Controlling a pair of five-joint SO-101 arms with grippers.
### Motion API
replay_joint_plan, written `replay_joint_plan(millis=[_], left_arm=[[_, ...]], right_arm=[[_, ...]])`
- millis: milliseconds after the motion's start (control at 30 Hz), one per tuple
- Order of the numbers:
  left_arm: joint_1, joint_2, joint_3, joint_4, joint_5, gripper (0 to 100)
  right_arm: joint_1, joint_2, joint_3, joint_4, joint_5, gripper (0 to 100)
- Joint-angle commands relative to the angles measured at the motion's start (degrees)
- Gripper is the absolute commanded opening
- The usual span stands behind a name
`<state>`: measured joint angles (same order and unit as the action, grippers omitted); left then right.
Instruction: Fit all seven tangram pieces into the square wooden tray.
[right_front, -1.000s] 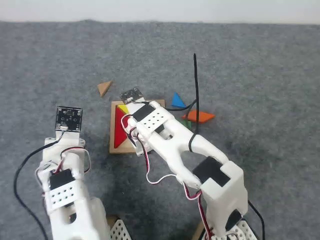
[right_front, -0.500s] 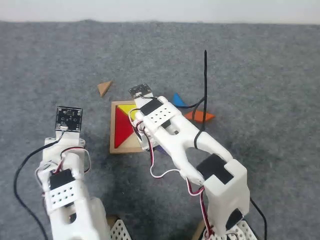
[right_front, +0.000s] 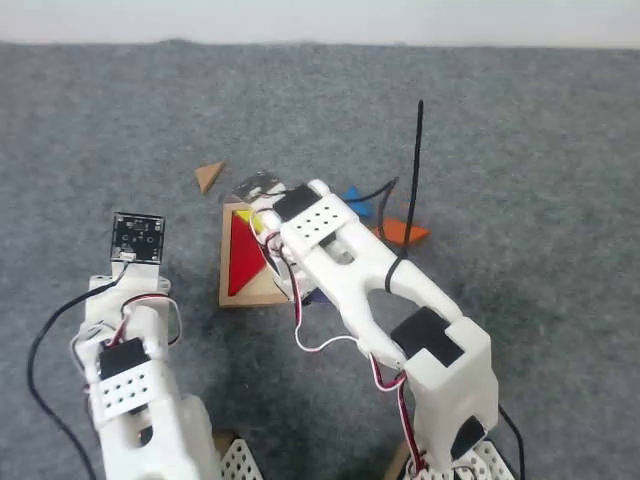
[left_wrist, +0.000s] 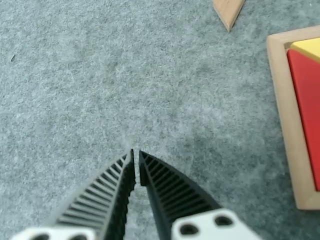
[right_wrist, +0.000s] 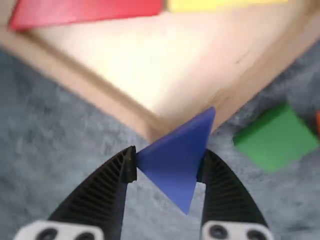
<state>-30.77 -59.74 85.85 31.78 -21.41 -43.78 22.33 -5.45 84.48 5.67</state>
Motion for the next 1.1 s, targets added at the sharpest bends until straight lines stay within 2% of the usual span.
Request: replay_joint_plan(millis=[0,200,300,533,733,1067], left_arm=[[0.3,-1.0,-0.4,-1.2,-0.5,1],[0.2,-1.0,-0.4,-1.2,-0.5,1],[0.2,-1.0,-0.4,-1.2,-0.5,1],[0.2,-1.0,-0.4,-1.2,-0.5,1],[0.3,-1.0,-0.4,-1.1,-0.5,1],[0.4,-1.0,-0.4,-1.1,-0.5,1]], right_arm=[[-0.3,-4.5,-4.4,2.9,14.4,9.7],[0.0,-7.1,-4.1,-0.7,52.5,9.8],[1.1,-6.3,-4.1,-3.4,67.3,9.9],[0.7,-1.7,-4.2,-3.5,80.6,9.6],[0.9,1.6,-4.4,0.7,93.7,6.8],[1.3,2.2,-10.3,0.9,102.2,6.1]])
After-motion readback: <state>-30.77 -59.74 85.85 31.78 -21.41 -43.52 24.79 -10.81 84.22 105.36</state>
